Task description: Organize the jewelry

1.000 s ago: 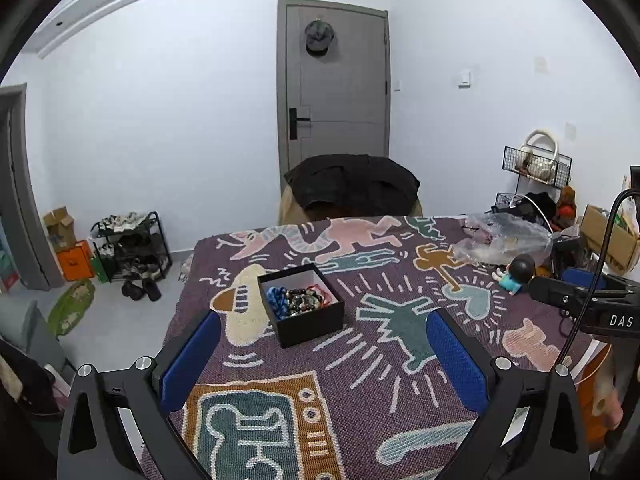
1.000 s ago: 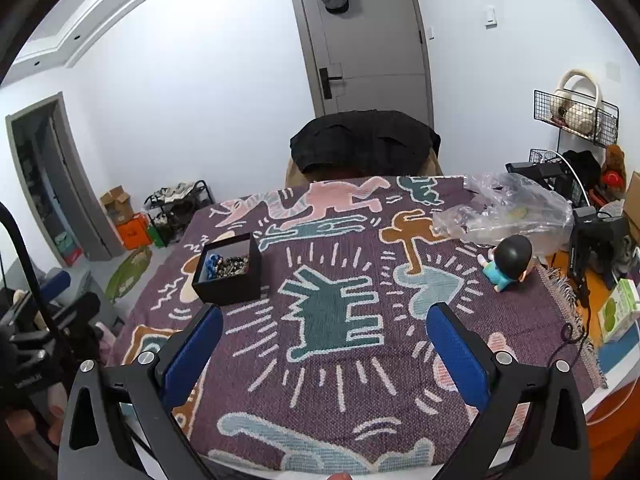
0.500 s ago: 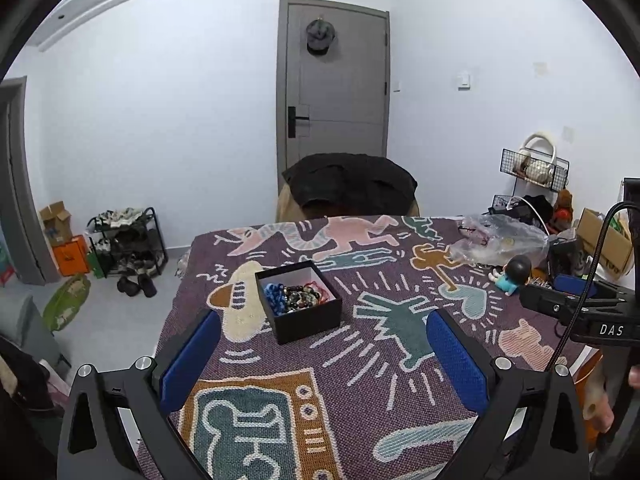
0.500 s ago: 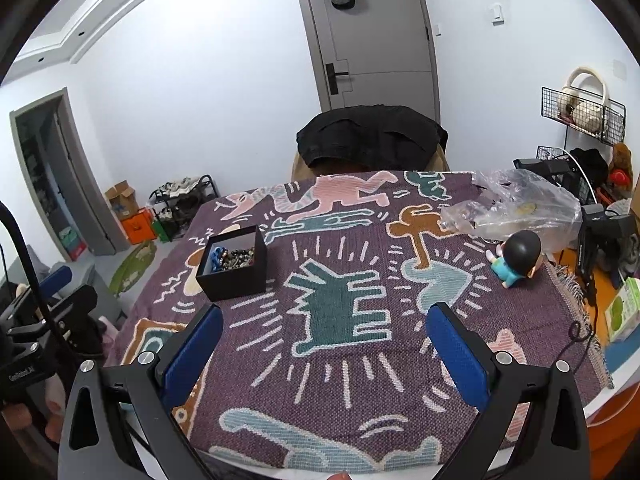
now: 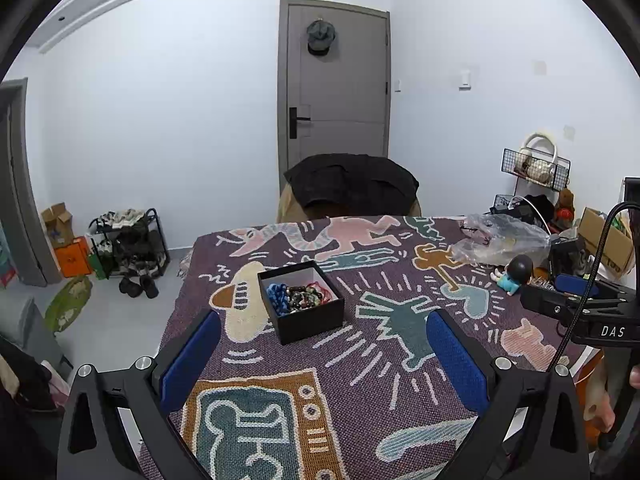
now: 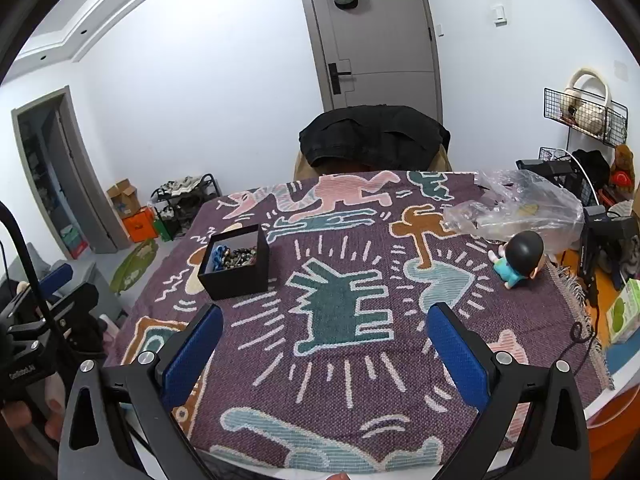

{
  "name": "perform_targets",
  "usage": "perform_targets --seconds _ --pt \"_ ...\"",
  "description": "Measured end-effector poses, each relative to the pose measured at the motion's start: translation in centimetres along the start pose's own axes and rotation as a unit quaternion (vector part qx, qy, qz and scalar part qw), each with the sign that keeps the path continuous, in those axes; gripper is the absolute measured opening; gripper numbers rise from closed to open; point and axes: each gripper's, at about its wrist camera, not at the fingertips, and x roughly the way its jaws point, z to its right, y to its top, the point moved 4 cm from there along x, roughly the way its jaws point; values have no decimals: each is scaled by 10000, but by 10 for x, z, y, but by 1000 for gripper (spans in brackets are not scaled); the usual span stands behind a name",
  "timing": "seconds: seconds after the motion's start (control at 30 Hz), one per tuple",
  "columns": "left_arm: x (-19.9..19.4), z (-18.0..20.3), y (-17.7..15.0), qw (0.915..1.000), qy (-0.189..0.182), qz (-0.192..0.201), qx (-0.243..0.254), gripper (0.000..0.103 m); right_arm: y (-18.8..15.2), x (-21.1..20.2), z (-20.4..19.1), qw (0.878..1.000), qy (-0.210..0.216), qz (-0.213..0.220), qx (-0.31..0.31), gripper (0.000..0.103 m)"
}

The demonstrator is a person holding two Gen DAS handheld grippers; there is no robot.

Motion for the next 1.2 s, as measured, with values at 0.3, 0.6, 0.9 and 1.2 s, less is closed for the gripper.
perform_targets --seconds 0.3,0.6,0.9,1.2 --pt "0 -1 0 10000 4 -3 -3 103 -1 0 -1 10000 15 2 -1 102" --pt "0 -3 0 10000 13 4 -13 103 -1 0 -2 10000 27 2 -1 102" --pt "1 -3 0 10000 20 2 -24 103 -1 1 0 10000 23 -4 12 102" --pt "0 -4 0 10000 21 7 -25 103 0 1 0 10000 11 9 18 102"
